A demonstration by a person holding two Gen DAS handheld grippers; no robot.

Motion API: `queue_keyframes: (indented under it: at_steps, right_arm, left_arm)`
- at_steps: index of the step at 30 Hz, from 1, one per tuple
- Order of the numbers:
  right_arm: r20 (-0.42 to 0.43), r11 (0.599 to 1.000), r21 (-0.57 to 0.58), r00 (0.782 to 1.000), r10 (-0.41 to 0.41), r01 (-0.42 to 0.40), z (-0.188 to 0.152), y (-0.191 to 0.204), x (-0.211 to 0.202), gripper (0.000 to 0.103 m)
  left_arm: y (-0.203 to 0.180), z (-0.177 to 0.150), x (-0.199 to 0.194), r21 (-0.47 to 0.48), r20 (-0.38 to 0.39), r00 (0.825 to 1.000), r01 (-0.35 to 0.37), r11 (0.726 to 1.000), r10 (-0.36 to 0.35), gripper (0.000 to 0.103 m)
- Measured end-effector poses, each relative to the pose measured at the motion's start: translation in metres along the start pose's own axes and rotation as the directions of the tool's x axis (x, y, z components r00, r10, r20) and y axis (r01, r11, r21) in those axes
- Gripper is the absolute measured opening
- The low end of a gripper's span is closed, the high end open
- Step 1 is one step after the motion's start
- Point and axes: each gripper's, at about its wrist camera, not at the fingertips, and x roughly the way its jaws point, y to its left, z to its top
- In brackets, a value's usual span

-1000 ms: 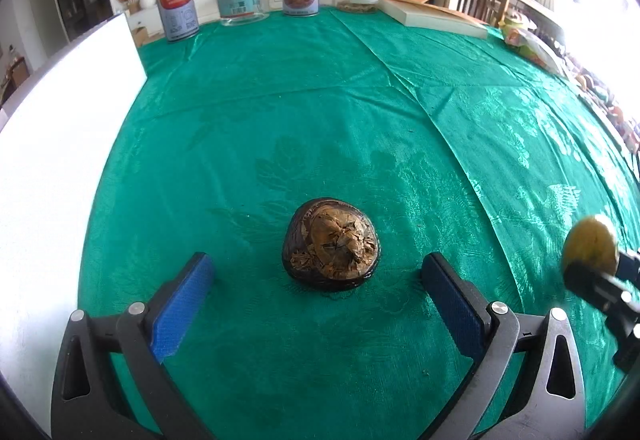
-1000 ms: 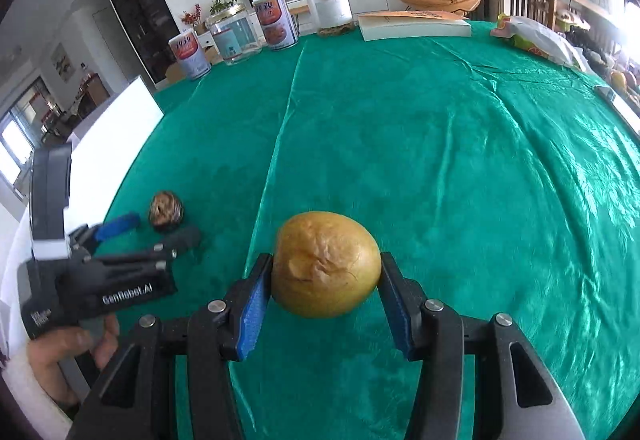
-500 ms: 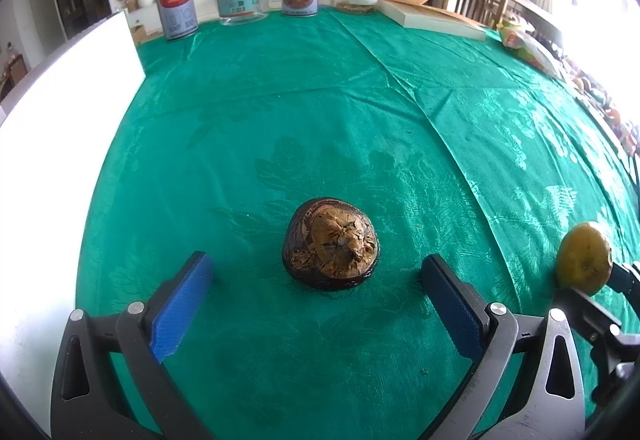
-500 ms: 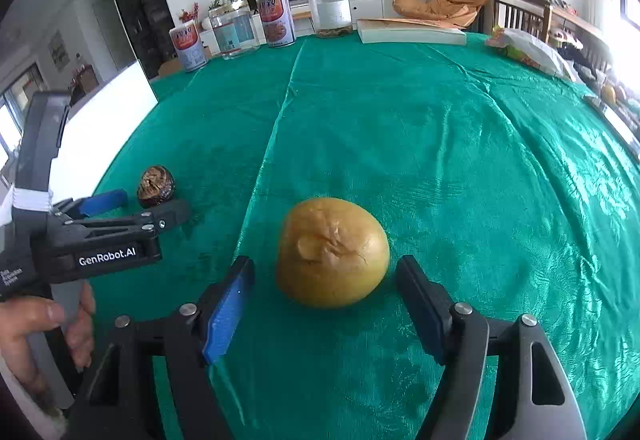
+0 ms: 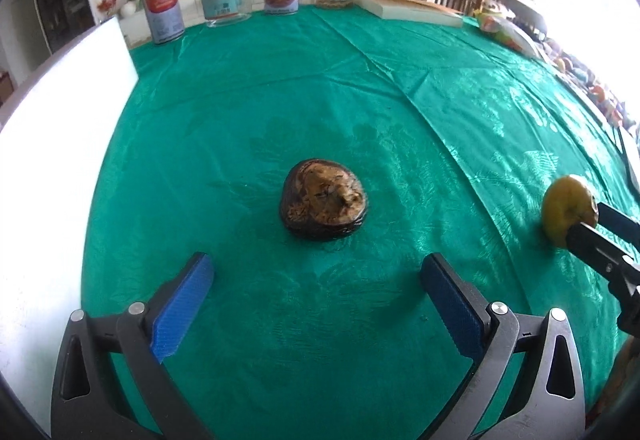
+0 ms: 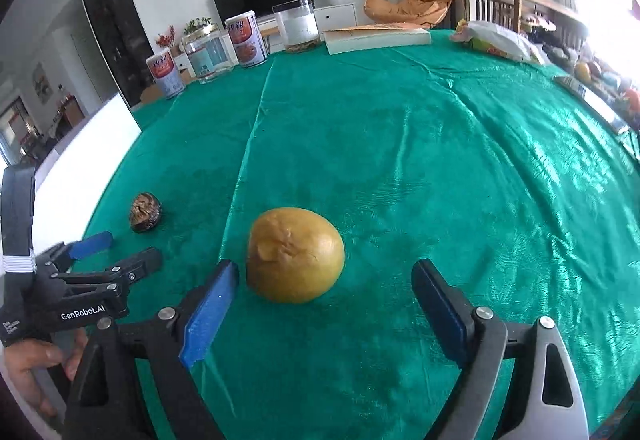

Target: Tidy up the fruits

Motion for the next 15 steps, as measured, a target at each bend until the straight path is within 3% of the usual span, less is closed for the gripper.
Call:
queue_keyframes:
  at_steps: [9,15]
  right_arm:
    - [-0.067,0.998,-0.039,0.996,-0.053,0.05,-0.002,0.002,0.015,0.09]
    - [-0.08,0.997,-0.054,0.995,-0.057,0.053,-0.003,0.005,0.018,0.096]
  left_arm:
    - [0.002,-0.001,0.0,-0.006,0.001,1.0,0.005,1.0,-0.005,0.103]
    - [0.003,-0.001,0.0,-0.008,0.001,1.0,0.005,1.0,-0.005,0.103]
